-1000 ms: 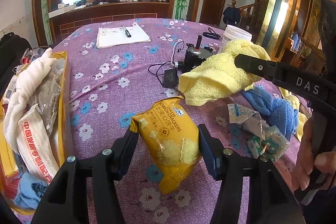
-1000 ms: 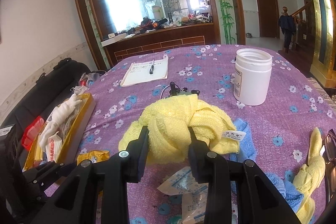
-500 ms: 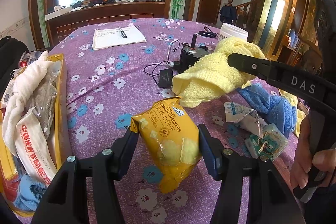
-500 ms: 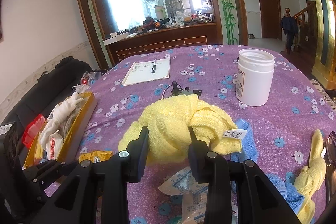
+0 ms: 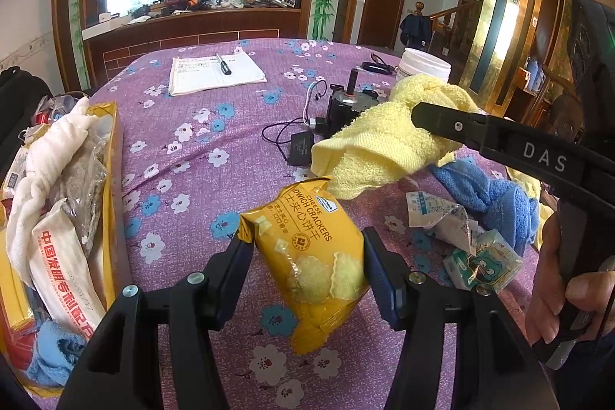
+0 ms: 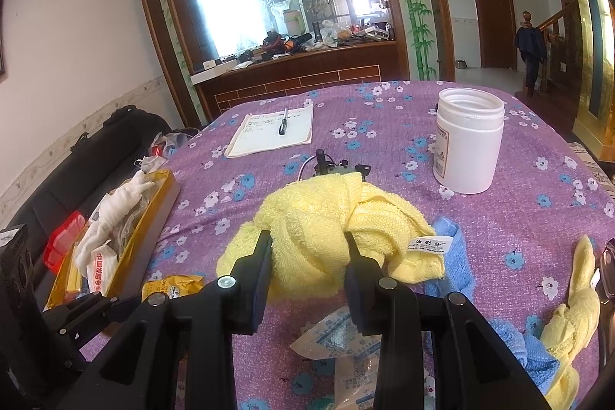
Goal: Organize soft objects
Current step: 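Carry the crackers packet and yellow towel toward the foam box with both tools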
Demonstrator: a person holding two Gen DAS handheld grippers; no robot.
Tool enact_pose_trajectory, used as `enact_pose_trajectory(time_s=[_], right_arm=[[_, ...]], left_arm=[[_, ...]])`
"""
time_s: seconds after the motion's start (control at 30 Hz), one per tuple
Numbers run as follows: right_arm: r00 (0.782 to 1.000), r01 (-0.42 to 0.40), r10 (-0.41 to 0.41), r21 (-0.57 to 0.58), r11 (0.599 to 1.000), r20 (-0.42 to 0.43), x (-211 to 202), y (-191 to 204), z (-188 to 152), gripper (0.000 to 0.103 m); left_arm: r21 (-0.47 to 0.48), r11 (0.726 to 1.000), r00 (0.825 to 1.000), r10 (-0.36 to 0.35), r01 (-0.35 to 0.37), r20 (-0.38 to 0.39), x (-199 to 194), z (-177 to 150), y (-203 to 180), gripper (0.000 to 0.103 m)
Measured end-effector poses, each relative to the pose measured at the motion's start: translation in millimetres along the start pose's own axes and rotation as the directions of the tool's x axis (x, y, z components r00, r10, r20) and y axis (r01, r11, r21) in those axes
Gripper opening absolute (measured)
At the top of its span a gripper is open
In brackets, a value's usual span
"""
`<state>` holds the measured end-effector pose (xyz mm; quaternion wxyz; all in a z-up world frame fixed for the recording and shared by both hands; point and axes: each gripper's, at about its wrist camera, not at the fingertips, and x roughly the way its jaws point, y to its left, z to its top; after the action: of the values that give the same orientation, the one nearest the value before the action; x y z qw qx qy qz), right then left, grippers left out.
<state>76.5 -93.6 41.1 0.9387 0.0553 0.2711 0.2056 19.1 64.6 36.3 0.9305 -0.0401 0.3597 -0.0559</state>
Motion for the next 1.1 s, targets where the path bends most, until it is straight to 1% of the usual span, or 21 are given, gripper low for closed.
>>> enact_pose_trajectory(time_s=[0.13, 0.23, 0.37, 0.47, 0.57, 0.67, 0.73, 0.93, 1.1], right_arm=[[1.000, 0.014, -0.014, 0.007, 1.000, -0.001, 2.4, -2.1, 0.8, 0.036], [0.999, 0.033, -0.033, 0.009, 0.999, 0.010, 1.9, -3.3, 1.2, 0.036], [0.996, 0.086, -0.087, 0.005, 0.996, 0.029, 4.6, -7.5, 1.6, 0.036], [0.995, 0.100, -0.101, 0.038, 0.994, 0.023, 6.6, -14.2, 2.2, 0.036], [0.994, 0.099, -0.102, 0.079, 0.992, 0.028, 0.2, -17.4, 4.0, 0.036], [0.994, 0.100, -0.103, 0.064, 0.993, 0.045, -8.0, -7.0, 6.0, 0.036], [0.995, 0.085, -0.088, 0.060, 0.995, 0.048, -10.7, 1.2, 6.8, 0.036], [1.000, 0.002, -0.003, 0.027, 1.000, 0.028, -8.3, 39.0, 7.0, 0.037], [0.999, -0.042, 0.042, -0.021, 0.999, 0.009, -1.5, 71.4, 10.1, 0.037]], left_arm=[[0.002, 1.000, 1.000, -0.003, 0.003, 0.004, -1.2, 0.1, 0.0, 0.056], [0.005, 1.000, 1.000, -0.004, 0.003, 0.021, -5.7, 0.1, -1.7, 0.056], [0.009, 1.000, 0.999, 0.006, -0.007, 0.042, -10.3, 1.8, -2.3, 0.056], [-0.012, 1.000, 0.999, -0.004, 0.004, 0.047, -14.6, 4.1, 0.4, 0.057], [-0.036, 0.999, 0.998, -0.032, 0.034, 0.063, -27.5, 7.7, 3.8, 0.057], [-0.035, 0.999, 0.994, -0.037, 0.041, 0.103, -48.4, 11.9, 7.0, 0.057], [-0.034, 0.999, 0.992, -0.036, 0.040, 0.121, -58.8, 12.8, 11.3, 0.057], [-0.088, 0.996, 0.985, -0.009, 0.024, 0.171, -89.0, 14.3, 41.6, 0.057], [-0.152, 0.988, 0.980, 0.048, -0.018, 0.192, -105.1, 12.5, 77.9, 0.057]])
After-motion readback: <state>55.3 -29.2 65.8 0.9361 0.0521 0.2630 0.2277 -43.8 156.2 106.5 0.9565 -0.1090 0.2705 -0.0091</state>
